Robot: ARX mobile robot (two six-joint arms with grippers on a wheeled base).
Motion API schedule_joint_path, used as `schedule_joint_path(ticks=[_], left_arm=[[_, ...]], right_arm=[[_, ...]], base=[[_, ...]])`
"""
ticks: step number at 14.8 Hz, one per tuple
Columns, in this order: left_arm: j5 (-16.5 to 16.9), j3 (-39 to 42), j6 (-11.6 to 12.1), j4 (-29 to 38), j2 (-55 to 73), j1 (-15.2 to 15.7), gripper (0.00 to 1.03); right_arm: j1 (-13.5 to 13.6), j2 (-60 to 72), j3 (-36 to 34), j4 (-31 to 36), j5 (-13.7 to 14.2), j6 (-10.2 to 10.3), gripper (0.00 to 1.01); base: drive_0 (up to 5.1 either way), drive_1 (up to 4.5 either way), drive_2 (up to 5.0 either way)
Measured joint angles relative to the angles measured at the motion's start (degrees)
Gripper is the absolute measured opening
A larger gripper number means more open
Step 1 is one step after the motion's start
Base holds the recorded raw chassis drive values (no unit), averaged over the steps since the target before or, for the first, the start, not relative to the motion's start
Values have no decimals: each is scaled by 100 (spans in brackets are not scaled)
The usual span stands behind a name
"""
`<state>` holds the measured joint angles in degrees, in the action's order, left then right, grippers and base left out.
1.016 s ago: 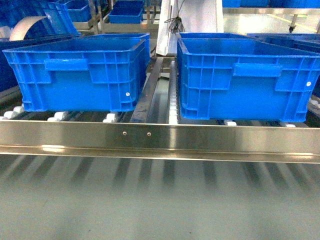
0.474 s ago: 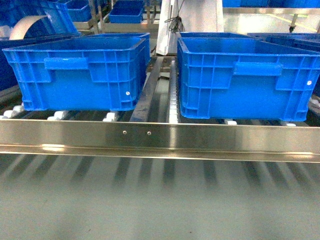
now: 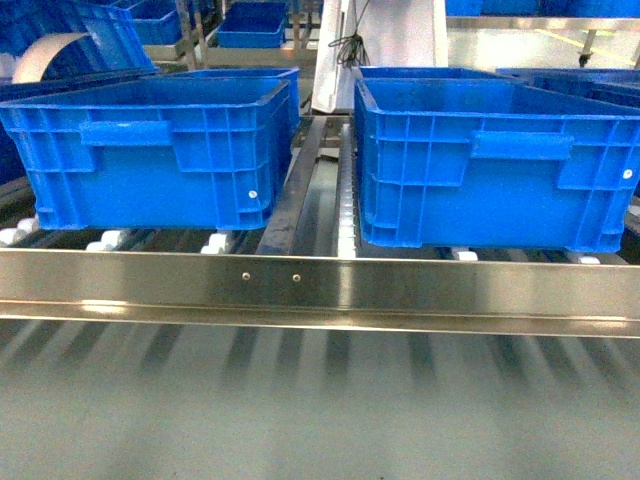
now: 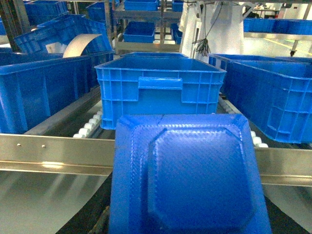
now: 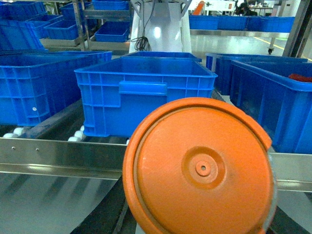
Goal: Sort blue parts and orange caps into right shelf containers
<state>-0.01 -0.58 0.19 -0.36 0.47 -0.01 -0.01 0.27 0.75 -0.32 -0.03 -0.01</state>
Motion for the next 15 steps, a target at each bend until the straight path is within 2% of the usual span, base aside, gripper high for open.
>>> schedule_joint_path(ticks=[12, 15], left_arm=[[-2, 0, 0, 13, 0, 0, 43], [0, 0, 0, -9, 0, 0, 43]], right_arm=[[0, 0, 0, 2, 0, 0, 42], [0, 0, 0, 0, -2, 0, 42]], base=[[6, 436, -425], [0, 0, 0]])
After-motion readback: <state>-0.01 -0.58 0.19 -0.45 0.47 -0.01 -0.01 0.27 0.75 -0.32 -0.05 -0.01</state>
